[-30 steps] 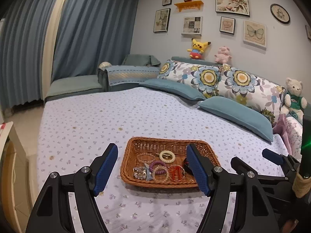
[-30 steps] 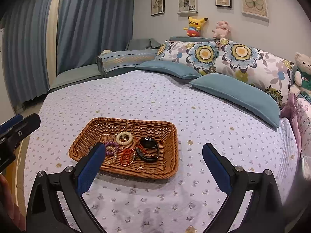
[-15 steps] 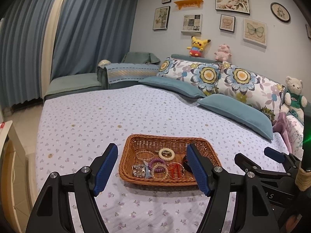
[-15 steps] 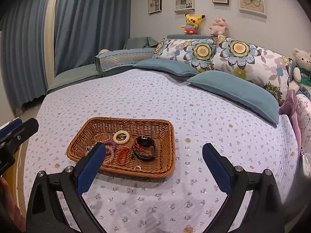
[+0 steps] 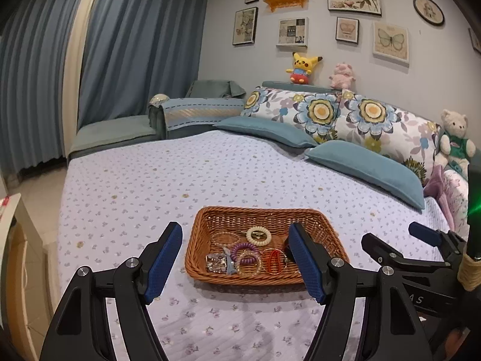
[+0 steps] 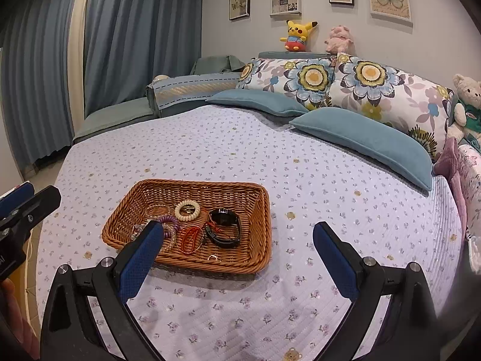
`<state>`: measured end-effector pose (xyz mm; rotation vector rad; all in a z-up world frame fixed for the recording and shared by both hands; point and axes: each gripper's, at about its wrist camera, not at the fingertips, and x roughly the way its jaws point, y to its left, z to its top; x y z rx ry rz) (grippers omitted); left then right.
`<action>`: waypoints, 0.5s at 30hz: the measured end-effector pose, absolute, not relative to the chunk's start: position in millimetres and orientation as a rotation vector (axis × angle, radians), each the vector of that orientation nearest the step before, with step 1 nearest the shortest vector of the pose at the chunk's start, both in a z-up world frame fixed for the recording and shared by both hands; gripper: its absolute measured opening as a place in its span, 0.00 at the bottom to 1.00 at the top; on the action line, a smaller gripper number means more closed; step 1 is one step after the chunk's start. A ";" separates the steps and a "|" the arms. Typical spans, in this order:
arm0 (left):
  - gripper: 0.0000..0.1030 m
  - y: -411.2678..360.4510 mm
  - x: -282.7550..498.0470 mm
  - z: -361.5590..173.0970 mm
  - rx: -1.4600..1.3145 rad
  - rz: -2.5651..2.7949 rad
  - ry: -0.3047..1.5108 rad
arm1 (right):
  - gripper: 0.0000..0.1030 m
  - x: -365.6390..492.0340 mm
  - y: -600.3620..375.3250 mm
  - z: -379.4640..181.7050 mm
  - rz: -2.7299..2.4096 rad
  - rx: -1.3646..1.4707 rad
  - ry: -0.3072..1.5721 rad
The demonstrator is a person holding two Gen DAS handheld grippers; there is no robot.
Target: Organize jewelry
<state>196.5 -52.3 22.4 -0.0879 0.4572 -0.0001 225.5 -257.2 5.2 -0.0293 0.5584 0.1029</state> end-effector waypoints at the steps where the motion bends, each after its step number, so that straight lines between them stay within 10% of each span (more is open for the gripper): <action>1: 0.72 -53.3 196.7 22.3 -0.083 -0.001 0.458 | 0.97 225.4 -257.4 4.9 0.103 -0.029 0.558; 15: 0.72 -48.0 197.3 22.1 -0.101 0.005 0.463 | 0.97 227.2 -260.5 1.1 0.100 -0.016 0.565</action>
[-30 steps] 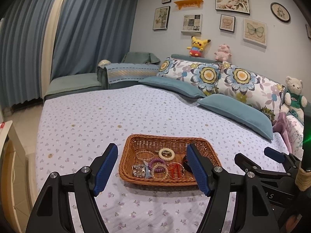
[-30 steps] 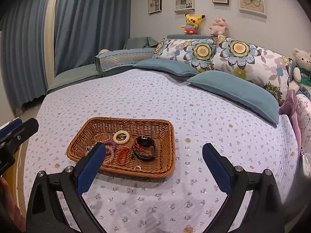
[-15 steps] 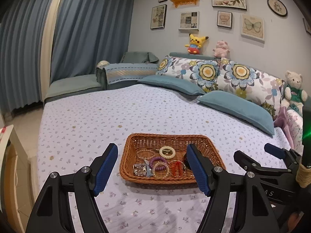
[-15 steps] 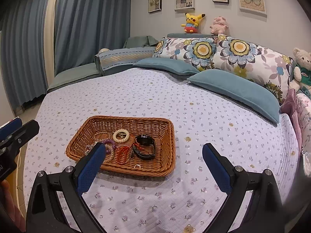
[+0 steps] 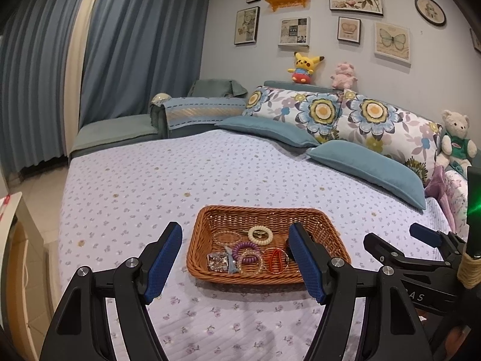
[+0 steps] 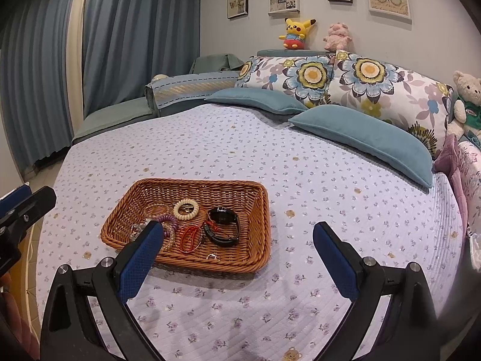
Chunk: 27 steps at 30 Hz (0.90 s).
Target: Organize jewelry
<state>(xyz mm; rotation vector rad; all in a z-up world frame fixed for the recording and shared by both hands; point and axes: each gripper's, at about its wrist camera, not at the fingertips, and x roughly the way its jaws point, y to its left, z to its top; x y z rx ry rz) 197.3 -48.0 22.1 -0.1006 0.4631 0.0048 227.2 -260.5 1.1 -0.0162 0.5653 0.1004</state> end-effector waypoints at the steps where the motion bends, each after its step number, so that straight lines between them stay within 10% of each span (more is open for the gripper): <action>1: 0.72 -47.4 197.7 21.7 -0.103 -0.001 0.468 | 0.97 227.3 -261.2 1.1 0.100 -0.014 0.565; 27: 0.73 -48.6 199.2 17.7 -0.101 0.003 0.481 | 0.97 229.6 -257.2 -7.8 0.098 -0.021 0.583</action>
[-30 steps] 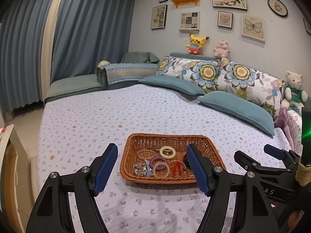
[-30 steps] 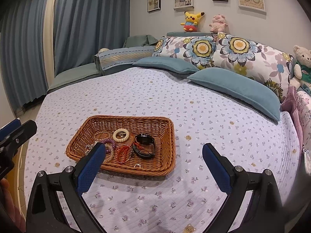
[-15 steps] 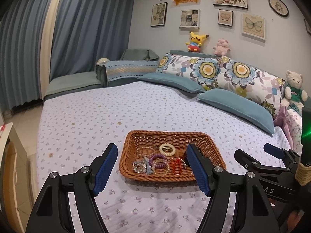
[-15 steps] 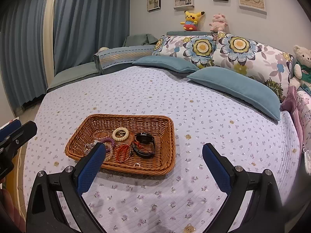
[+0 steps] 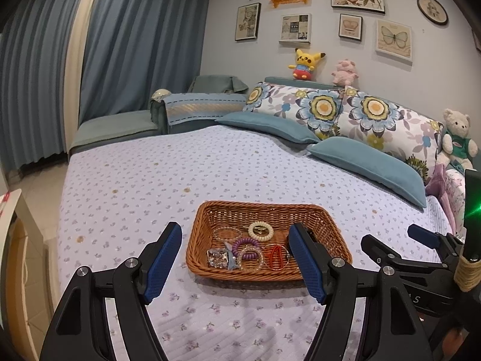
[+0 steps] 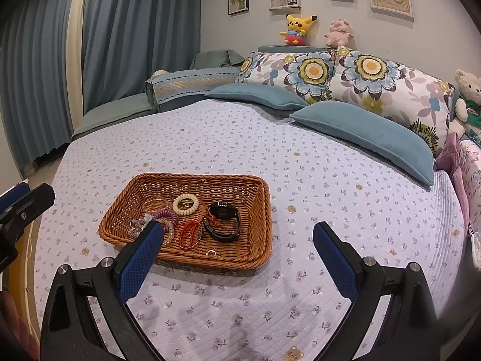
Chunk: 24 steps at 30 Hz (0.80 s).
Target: Organize jewelry
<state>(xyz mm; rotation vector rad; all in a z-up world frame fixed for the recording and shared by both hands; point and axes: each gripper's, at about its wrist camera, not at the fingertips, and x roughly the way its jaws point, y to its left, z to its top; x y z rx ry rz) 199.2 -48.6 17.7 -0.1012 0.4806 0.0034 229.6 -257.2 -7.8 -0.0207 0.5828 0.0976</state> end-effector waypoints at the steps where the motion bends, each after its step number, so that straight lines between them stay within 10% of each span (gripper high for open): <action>1: 0.73 -49.1 199.8 17.5 -0.103 0.003 0.484 | 0.97 229.9 -257.5 -8.1 0.098 -0.021 0.584; 24: 0.73 -50.5 203.8 12.7 -0.098 0.000 0.499 | 0.97 232.5 -259.0 -13.5 0.102 -0.019 0.595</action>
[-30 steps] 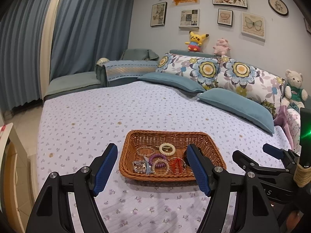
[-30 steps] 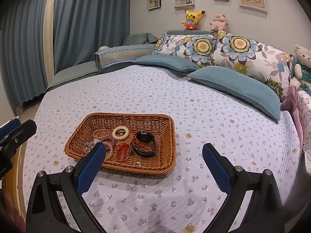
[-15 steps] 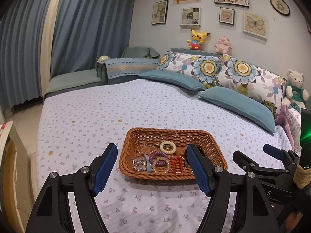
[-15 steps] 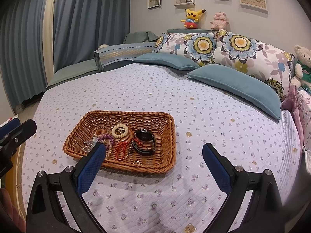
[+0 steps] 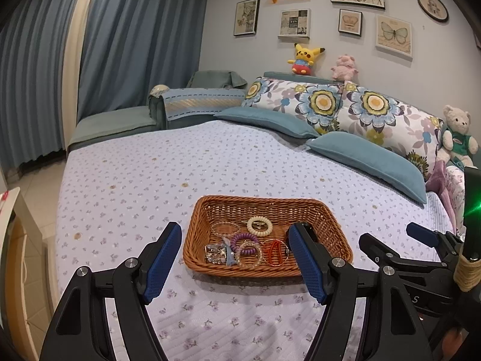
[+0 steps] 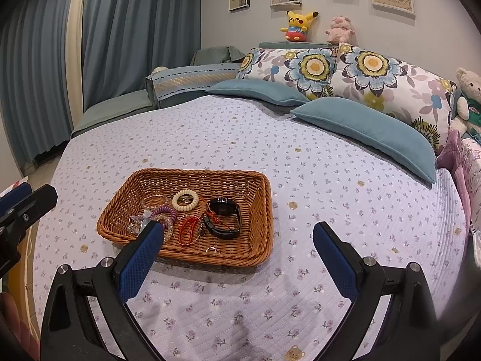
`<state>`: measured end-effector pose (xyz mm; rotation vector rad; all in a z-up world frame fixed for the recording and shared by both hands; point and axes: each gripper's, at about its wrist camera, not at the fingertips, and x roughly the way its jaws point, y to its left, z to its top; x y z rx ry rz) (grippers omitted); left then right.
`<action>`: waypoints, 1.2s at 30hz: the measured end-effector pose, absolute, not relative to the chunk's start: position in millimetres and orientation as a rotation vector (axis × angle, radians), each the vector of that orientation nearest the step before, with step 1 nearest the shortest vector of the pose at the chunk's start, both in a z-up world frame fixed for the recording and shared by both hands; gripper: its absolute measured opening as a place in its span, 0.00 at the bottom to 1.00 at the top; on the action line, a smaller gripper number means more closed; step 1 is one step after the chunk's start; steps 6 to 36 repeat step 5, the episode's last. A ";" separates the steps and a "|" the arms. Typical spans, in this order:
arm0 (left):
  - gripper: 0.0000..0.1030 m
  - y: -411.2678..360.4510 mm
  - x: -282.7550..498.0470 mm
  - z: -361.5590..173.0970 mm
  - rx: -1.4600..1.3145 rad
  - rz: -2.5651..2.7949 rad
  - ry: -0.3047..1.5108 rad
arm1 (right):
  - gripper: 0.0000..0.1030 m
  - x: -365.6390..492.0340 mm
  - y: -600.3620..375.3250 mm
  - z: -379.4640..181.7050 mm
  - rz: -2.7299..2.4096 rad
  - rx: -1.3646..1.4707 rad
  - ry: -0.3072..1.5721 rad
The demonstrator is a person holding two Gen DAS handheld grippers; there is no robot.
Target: Organize jewelry
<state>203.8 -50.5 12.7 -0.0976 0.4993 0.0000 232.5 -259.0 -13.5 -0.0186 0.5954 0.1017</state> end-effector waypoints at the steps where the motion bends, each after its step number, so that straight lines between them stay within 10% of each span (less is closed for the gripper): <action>1: 0.73 -50.6 204.0 12.2 -0.098 0.000 0.498 | 0.97 232.5 -259.0 -13.7 0.101 -0.019 0.596; 36: 0.73 -51.2 202.6 9.9 -0.072 0.039 0.470 | 0.97 232.5 -259.2 -13.7 0.101 -0.019 0.594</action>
